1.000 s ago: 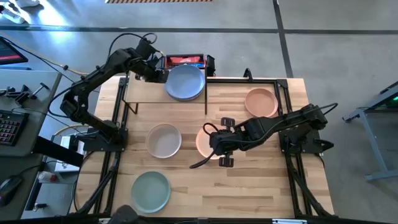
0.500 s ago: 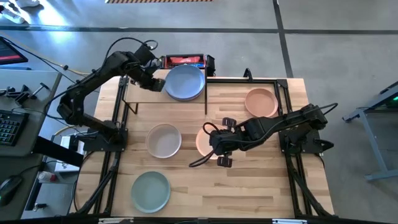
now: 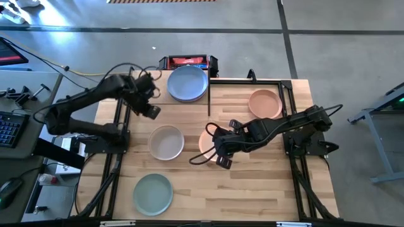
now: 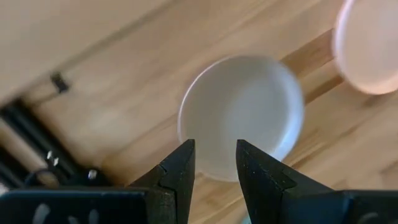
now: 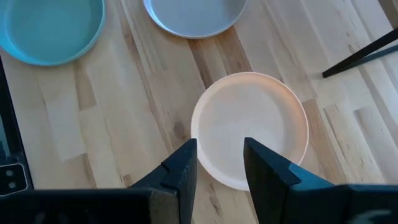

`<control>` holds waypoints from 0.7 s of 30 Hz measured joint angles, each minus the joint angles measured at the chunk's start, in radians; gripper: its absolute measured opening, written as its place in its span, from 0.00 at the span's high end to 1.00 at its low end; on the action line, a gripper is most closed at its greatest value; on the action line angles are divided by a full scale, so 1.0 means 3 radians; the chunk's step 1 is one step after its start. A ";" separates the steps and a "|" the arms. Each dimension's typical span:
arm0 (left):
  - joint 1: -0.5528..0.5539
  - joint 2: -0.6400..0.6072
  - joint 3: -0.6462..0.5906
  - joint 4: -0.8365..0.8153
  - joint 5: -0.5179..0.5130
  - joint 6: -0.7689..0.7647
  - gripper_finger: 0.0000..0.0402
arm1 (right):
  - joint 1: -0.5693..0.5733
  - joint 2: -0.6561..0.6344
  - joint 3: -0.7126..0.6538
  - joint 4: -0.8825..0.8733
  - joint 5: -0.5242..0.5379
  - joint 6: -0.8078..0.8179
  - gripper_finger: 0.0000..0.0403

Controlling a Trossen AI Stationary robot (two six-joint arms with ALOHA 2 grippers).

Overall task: Place and stack plates onto a shelf
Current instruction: Put the white plate on the shelf

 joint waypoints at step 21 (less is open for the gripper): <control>-0.0924 -0.0534 -0.1619 0.0765 -0.0189 -0.1593 0.74 | 0.0000 0.0002 0.0001 0.0000 0.0047 -0.0027 0.73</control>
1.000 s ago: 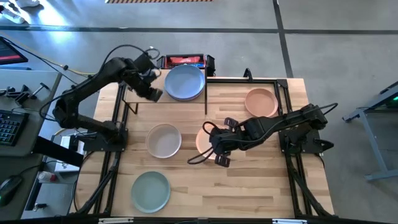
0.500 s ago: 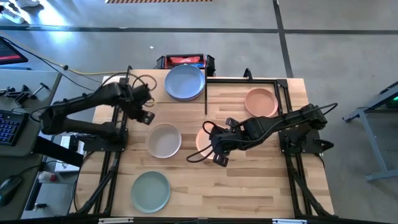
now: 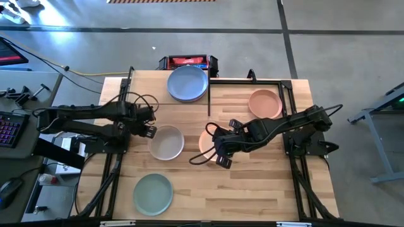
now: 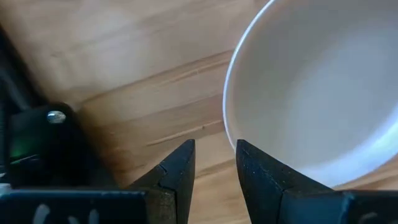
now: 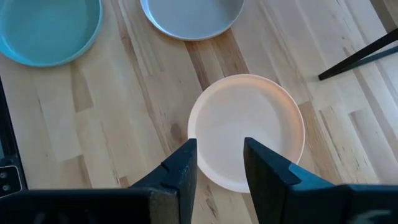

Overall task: Place and stack plates onto a shelf
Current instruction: Put the white plate on the shelf

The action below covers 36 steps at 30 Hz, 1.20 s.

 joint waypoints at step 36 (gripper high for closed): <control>-0.0180 0.0008 -0.0711 0.1263 0.0084 -0.0550 0.74 | -0.0001 0.0002 0.0001 0.0000 0.0003 0.0000 0.73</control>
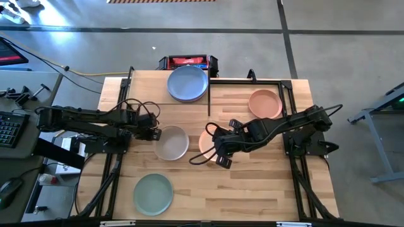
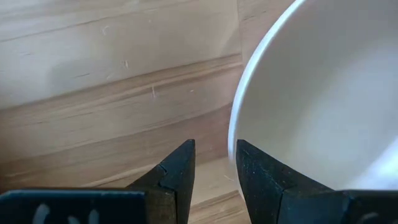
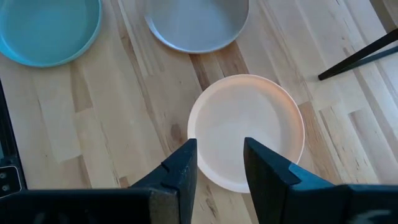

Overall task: Place and stack plates onto a shelf
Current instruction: Put the white plate on the shelf

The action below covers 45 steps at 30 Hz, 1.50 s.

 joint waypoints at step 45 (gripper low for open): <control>-0.0004 0.0407 0.0000 0.0402 0.0189 0.0449 0.99 | 0.0003 0.0000 0.0000 -0.0001 -0.0002 0.0000 0.73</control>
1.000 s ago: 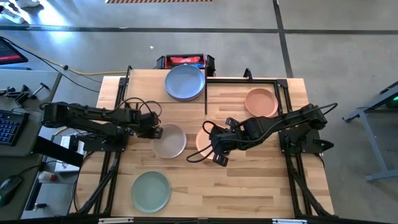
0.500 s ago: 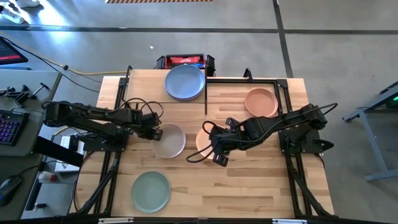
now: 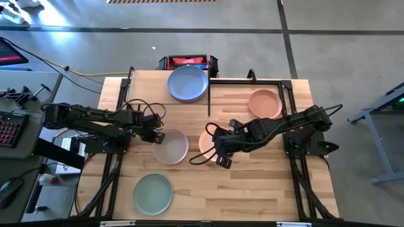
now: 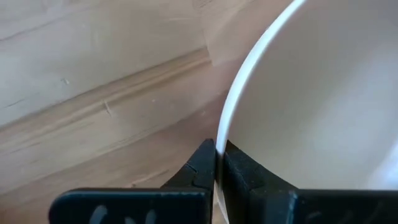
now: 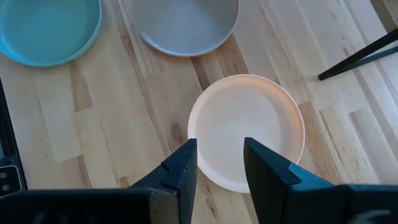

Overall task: Place and stack plates onto a shelf
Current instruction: Put the white plate on the shelf

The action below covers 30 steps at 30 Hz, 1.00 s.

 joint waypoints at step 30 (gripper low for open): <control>0.0632 -0.0955 0.2150 -0.2714 -0.1310 0.0171 1.00 | 0.0001 0.0001 0.0000 -0.0023 0.0000 -0.0214 0.73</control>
